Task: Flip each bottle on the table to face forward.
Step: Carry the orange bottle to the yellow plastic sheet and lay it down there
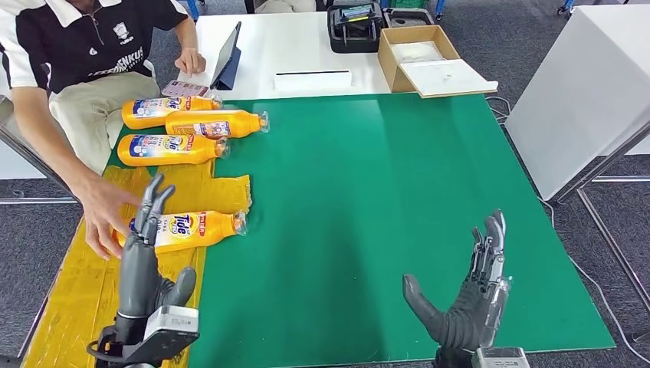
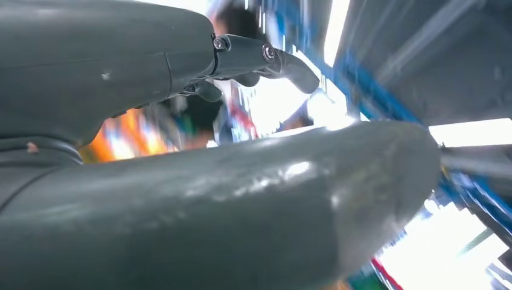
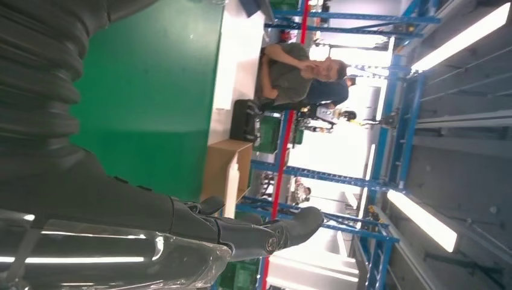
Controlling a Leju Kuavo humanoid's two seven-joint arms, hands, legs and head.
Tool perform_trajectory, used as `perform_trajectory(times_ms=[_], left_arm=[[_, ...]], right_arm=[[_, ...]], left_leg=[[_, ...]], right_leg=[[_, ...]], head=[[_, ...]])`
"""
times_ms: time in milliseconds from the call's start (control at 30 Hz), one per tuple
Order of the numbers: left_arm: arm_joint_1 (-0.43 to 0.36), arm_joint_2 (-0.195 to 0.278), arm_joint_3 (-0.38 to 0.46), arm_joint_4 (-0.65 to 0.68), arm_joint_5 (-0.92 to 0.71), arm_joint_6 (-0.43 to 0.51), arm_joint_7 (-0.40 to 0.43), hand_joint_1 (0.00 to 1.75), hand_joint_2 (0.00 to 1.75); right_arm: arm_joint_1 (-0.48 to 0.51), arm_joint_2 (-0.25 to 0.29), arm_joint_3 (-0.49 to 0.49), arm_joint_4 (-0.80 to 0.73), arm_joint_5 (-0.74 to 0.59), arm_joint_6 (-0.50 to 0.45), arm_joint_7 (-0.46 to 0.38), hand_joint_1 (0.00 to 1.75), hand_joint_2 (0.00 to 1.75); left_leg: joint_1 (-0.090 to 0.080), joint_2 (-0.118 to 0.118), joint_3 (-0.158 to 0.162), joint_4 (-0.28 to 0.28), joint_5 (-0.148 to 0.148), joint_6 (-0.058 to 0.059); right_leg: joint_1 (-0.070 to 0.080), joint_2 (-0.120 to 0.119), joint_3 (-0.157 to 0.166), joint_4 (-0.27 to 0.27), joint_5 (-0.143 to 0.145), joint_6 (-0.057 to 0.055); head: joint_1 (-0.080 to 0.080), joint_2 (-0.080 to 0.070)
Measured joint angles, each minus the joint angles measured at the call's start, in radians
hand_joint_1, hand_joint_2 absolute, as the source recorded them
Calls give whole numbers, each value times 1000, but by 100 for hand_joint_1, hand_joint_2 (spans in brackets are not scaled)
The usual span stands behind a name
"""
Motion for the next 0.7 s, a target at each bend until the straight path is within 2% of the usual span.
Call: perform_trajectory(times_ms=[33, 200, 333, 467, 700], left_arm=[[10, -7, -15, 6, 51, -27, -21, 0, 175], [14, -74, -70, 88, 330, -202, -87, 0, 175], [-27, -132, -88, 160, 437, -306, -111, 0, 175], [-75, -170, -104, 201, 449, -337, -100, 0, 175], [-133, -207, -117, 242, 462, -319, -94, 0, 175]], right_arm=[[-13, -3, 8, 12, -5, -8, -4, 0, 175], [-43, -10, 31, 40, -19, -80, -31, 0, 175], [-55, -14, 41, 41, -6, -122, -38, 0, 175], [-74, -20, 52, 41, 4, -117, -20, 0, 175], [-112, -22, 57, 38, 22, -81, 33, 0, 175]], left_leg=[[0, 0, 0, 0, -1, 1], [-1, -4, 0, 0, 0, 3], [-1, -4, 0, 1, 0, 4], [-1, -4, 0, 1, 1, 3], [0, -3, 0, 1, 3, 1]], right_leg=[[0, 0, 0, 0, 0, 0], [0, -3, 1, 0, 0, 0], [-1, -3, 1, 0, 1, 0], [-1, -3, 1, 0, 1, 0], [0, -3, 1, 0, 1, 0]], head=[[0, 0], [0, 0], [0, 0], [0, 0], [0, 0]])
